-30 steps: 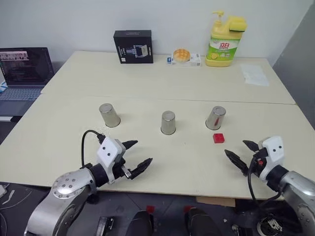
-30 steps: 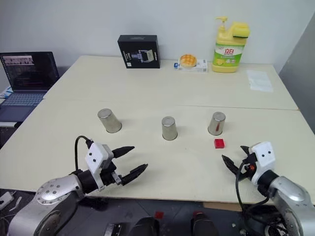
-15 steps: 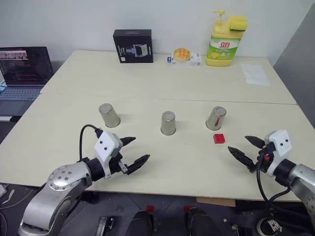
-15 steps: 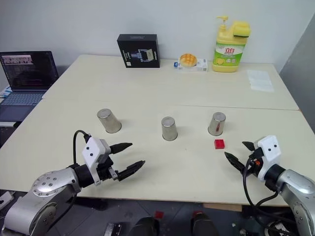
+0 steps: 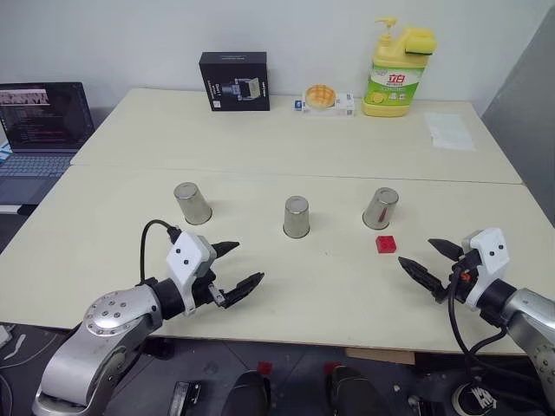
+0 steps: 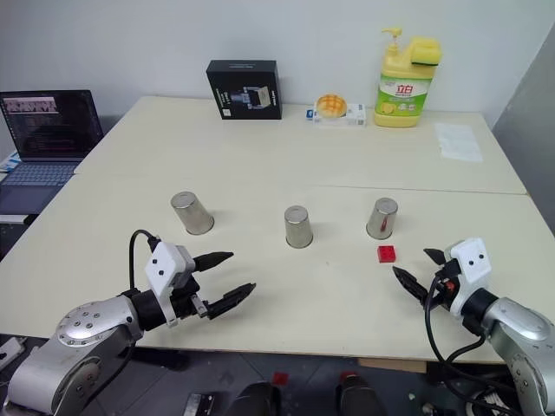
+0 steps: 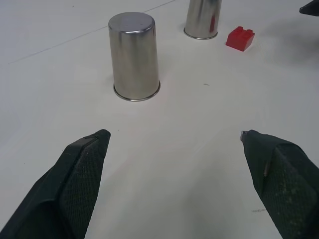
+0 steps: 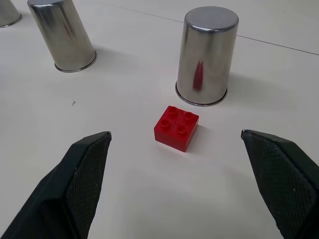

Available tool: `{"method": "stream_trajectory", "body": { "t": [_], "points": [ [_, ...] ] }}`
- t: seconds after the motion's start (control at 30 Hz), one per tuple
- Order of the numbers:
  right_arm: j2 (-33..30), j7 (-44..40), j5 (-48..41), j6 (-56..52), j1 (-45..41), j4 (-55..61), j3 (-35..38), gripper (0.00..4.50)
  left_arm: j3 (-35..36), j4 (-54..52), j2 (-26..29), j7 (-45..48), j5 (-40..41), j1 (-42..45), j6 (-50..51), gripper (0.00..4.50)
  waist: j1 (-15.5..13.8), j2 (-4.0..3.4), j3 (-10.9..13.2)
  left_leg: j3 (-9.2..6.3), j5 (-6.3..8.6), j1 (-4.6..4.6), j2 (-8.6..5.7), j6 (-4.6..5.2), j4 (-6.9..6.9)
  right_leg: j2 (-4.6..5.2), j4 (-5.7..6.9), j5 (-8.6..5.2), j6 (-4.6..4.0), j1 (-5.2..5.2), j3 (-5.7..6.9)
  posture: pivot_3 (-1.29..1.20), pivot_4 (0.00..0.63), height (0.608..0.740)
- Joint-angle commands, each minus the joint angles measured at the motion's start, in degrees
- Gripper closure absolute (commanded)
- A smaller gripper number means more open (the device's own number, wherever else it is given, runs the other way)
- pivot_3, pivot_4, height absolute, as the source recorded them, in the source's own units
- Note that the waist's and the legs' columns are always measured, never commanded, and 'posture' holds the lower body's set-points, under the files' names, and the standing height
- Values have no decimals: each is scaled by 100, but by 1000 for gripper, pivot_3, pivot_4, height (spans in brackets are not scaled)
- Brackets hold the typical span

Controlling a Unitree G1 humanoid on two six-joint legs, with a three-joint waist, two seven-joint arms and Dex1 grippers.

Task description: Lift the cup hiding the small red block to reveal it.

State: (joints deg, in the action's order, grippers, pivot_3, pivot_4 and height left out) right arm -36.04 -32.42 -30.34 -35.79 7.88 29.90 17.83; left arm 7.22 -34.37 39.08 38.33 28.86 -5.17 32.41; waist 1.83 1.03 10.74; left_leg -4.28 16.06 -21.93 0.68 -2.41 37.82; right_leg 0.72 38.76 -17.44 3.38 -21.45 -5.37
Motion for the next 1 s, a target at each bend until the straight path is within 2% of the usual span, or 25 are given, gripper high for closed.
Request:
{"method": "stream_trajectory", "body": {
  "t": [0.03,1.0],
  "points": [
    [1,20,-22,57,7,119,79,60,118,-62,36,53,25,10,-84,0,0,0,0,0,0,0,0,0,0,0,0,0,0,0,0,0,150,740],
    [-25,27,31,70,-87,-8,52,60,121,-116,19,16,67,5,-65,0,1,0,0,0,0,0,0,0,0,0,0,0,0,0,0,0,150,740]
  ]
}}
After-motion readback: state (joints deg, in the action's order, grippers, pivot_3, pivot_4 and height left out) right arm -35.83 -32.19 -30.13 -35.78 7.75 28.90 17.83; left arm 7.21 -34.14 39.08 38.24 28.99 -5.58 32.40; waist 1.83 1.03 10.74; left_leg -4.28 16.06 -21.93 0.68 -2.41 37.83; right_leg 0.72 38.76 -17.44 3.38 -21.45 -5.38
